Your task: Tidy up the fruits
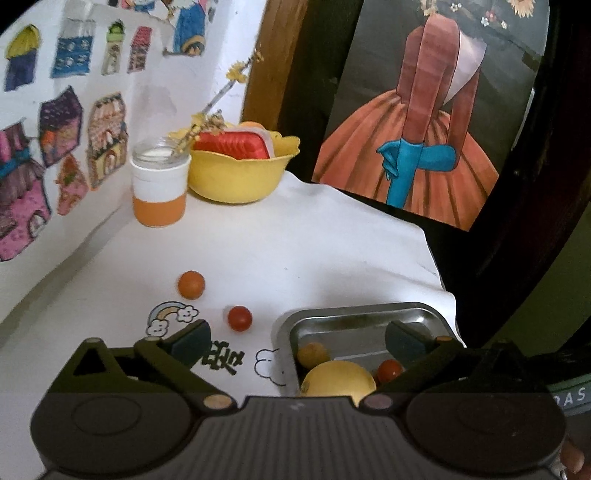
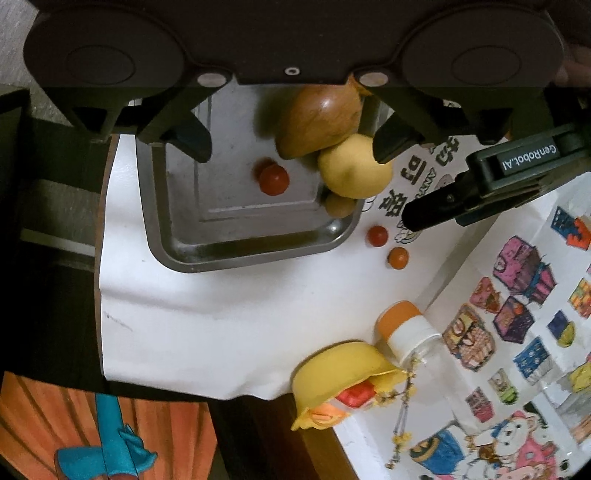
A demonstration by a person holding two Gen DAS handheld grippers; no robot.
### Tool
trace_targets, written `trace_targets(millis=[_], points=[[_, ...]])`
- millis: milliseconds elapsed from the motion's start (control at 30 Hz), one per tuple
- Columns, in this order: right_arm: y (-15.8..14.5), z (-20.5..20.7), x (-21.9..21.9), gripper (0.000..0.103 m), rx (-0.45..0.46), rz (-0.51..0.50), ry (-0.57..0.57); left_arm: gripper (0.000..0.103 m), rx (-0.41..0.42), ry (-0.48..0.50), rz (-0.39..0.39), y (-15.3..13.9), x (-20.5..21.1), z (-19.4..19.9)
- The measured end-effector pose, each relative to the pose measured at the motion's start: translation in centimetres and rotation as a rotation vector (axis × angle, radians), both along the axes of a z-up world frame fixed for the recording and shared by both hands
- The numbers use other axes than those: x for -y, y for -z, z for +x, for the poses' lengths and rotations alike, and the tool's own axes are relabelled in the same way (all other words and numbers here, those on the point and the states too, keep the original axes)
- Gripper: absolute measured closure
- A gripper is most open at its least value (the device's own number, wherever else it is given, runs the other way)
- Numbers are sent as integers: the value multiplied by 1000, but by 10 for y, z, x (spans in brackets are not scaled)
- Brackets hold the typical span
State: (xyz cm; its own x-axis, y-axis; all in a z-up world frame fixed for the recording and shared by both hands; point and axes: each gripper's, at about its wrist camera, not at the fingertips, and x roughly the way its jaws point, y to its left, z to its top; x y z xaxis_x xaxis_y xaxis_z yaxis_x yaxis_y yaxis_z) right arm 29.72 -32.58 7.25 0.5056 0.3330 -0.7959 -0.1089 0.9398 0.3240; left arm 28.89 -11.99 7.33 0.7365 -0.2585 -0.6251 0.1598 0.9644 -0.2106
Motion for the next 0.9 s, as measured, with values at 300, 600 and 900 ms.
trace_targets(millis=[300, 600, 900], points=[[-21, -41, -15, 1, 127, -97, -19, 0, 60, -24, 15, -14, -10, -36], [-43, -92, -30, 1, 232, -143, -27, 0, 84, -47, 22, -19, -28, -78], [-58, -149, -49, 1, 308, -220, -14, 0, 107, -73, 46, -17, -50, -131]])
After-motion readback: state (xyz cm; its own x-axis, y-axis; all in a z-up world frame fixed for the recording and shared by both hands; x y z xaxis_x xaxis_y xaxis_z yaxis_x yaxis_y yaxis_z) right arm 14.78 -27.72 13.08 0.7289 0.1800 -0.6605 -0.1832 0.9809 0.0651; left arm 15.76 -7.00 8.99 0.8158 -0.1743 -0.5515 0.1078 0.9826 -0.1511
